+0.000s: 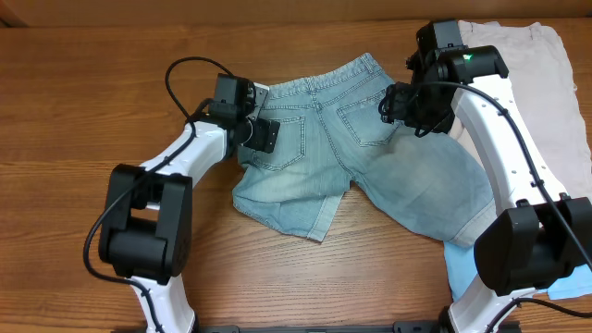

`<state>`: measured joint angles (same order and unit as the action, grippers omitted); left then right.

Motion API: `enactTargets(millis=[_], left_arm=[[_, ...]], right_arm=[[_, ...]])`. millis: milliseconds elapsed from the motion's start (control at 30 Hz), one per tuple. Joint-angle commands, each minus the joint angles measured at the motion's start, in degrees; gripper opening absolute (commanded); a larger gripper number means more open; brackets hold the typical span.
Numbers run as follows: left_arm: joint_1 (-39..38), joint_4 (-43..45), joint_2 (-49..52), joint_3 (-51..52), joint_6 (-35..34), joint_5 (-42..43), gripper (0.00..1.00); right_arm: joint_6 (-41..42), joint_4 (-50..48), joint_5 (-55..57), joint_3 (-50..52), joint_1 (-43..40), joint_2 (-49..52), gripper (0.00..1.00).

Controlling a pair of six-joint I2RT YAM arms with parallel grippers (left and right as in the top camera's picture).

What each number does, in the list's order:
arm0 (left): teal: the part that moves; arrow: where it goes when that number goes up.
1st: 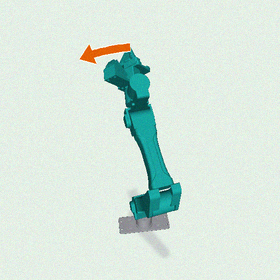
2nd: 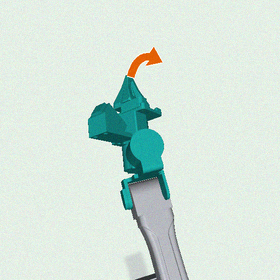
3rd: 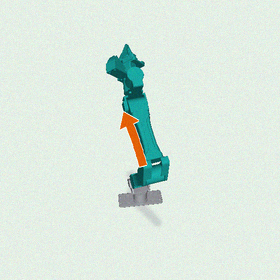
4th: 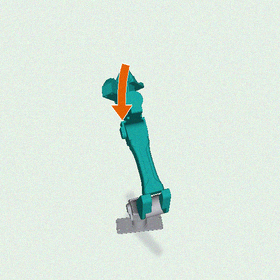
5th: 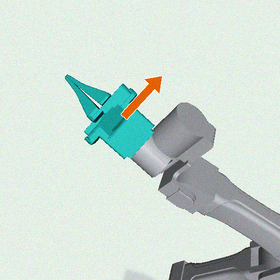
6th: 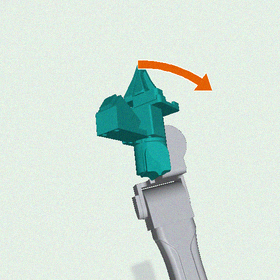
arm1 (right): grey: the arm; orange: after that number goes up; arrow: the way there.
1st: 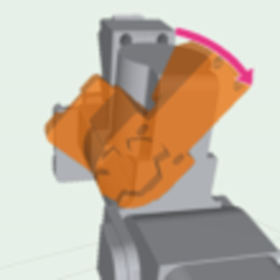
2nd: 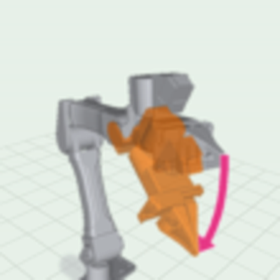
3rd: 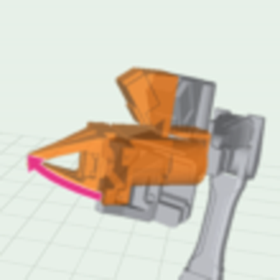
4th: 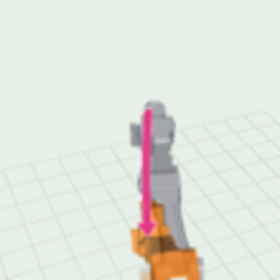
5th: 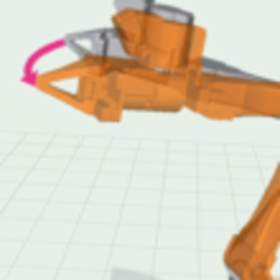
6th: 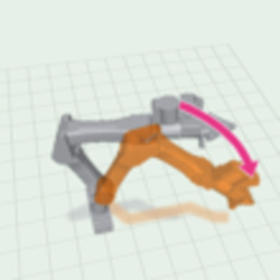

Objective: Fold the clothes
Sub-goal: 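Grasp the shorts waistband with both grippers and pull them flat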

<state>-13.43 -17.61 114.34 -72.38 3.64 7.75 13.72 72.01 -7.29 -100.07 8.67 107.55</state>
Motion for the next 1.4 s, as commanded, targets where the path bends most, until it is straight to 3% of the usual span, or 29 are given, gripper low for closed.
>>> enactTargets(millis=[0,233,633,833,1000,1233,1367], left_arm=[[-0.1,1.1,2.7,-0.9,-2.8,-0.9,0.89],[-0.1,4.4,5.7,-0.9,-5.5,-5.3,0.82],[2.1,5.3,4.8,-6.5,-4.8,-6.9,0.94],[2.0,6.4,4.9,-6.5,-0.6,-2.0,0.93],[0.0,5.5,4.9,-6.6,3.3,7.1,0.83],[-4.0,-5.3,5.0,-6.5,11.4,6.6,0.83],[-4.6,-7.0,5.7,-6.5,11.8,2.6,0.84]], right_arm=[[-0.5,-0.1,-0.3,-1.5,0.0,-1.0,0.67],[-0.5,-0.1,-0.3,-1.5,0.0,-1.0,0.67],[-0.4,-0.8,-0.3,-1.5,0.0,-1.0,0.68],[-0.4,-1.4,-0.3,-0.8,0.0,-1.0,0.68],[-0.4,-2.8,-0.3,0.6,0.0,-1.0,0.67],[-0.4,-3.6,-0.3,1.4,0.0,-1.0,0.67],[-0.4,-4.7,-0.3,1.4,0.0,-1.0,0.67]])
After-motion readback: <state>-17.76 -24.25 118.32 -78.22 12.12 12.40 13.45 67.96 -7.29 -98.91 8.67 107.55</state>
